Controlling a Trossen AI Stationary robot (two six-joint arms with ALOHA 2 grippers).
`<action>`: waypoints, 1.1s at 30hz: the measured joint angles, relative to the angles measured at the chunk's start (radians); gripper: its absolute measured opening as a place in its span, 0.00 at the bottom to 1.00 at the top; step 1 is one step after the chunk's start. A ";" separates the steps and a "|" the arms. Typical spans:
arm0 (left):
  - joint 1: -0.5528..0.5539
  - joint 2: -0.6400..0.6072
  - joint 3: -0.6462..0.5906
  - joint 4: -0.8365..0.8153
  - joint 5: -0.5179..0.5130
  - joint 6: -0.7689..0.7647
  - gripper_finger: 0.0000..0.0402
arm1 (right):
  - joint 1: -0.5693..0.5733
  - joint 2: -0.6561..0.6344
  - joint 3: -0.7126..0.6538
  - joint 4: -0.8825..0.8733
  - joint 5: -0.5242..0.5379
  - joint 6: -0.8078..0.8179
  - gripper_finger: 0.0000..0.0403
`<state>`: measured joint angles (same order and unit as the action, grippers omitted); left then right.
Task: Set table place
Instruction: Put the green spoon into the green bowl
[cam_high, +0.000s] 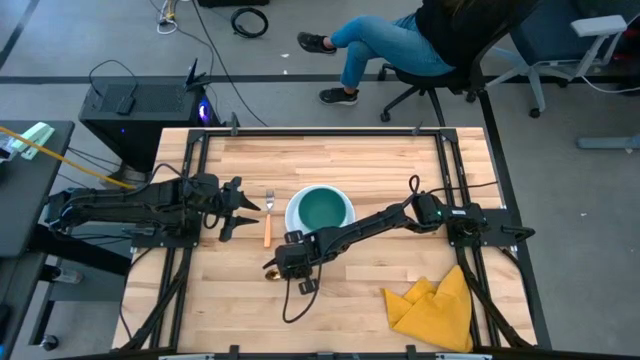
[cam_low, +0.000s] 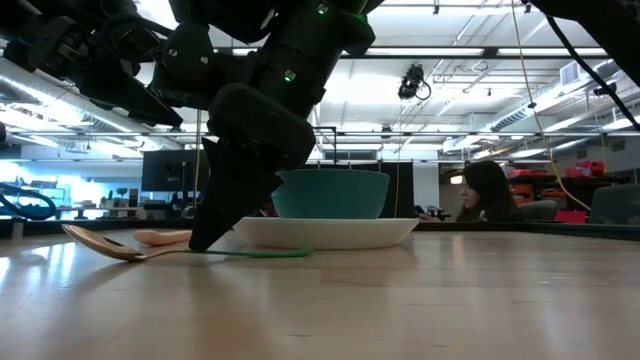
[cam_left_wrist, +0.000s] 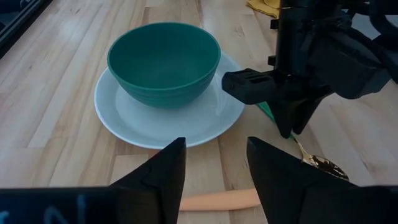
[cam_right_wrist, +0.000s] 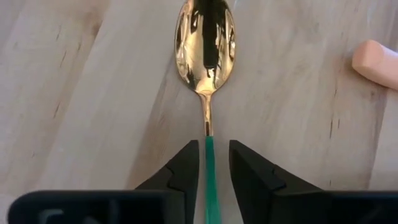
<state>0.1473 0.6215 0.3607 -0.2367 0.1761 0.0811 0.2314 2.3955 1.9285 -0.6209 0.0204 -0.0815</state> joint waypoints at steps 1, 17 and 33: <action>0.000 0.000 0.000 0.000 0.000 0.000 0.44 | 0.000 0.000 0.000 0.000 0.000 0.000 0.24; 0.000 0.000 0.000 0.000 0.000 0.000 0.44 | -0.021 0.000 0.000 0.029 -0.007 0.003 0.25; 0.000 0.000 0.000 0.000 0.000 0.000 0.45 | -0.027 0.036 0.005 0.046 -0.024 -0.001 0.25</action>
<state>0.1473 0.6213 0.3607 -0.2366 0.1762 0.0813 0.2041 2.4313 1.9339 -0.5752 -0.0037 -0.0824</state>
